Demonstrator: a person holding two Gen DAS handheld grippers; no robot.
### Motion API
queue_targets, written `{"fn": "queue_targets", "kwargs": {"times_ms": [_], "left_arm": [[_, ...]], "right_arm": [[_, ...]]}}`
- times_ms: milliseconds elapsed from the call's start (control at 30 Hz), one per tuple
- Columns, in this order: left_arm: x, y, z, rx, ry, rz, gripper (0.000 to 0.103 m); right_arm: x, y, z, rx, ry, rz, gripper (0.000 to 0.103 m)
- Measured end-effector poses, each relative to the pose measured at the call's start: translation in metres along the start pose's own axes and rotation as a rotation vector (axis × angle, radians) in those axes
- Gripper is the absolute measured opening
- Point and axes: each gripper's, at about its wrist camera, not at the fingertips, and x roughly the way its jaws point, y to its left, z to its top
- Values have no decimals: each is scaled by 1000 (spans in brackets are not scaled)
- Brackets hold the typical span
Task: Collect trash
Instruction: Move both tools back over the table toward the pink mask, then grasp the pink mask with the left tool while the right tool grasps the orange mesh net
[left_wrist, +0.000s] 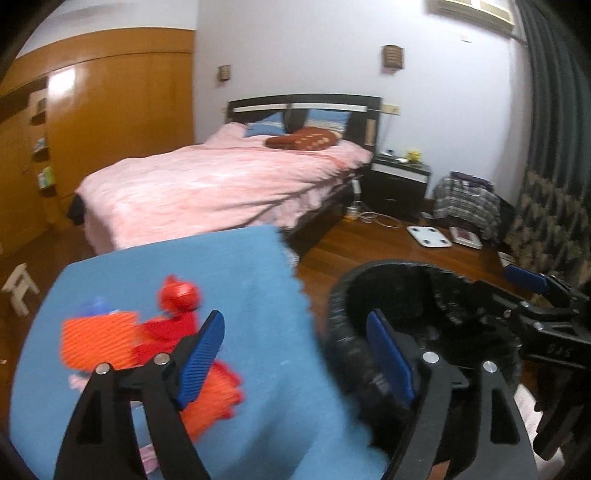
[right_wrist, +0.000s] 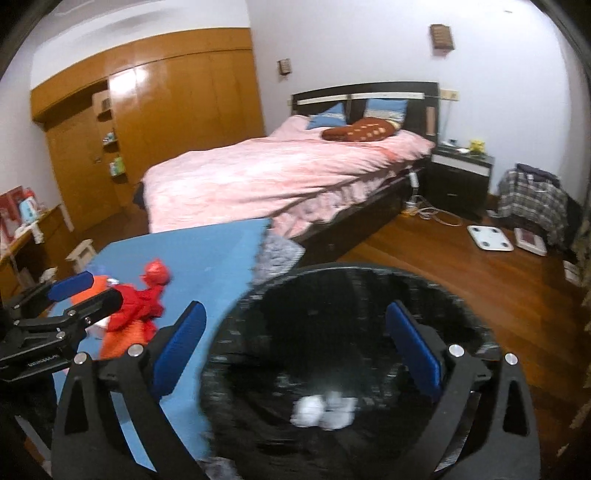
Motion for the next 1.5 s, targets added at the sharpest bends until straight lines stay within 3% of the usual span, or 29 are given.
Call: {"fn": "queue_targets", "kwargs": {"times_ms": [367, 733, 1300, 1500], "left_arm": [[-39, 88, -41, -110, 31, 214, 79], [-39, 140, -86, -168, 117, 322, 79], [-27, 178, -134, -242, 231, 327, 79], [-17, 188, -144, -293, 262, 292, 78]], "right_arm": [[24, 103, -7, -81, 37, 198, 95], [47, 159, -35, -142, 89, 256, 95], [64, 177, -48, -213, 133, 252, 95], [65, 182, -50, -228, 143, 250, 95]]}}
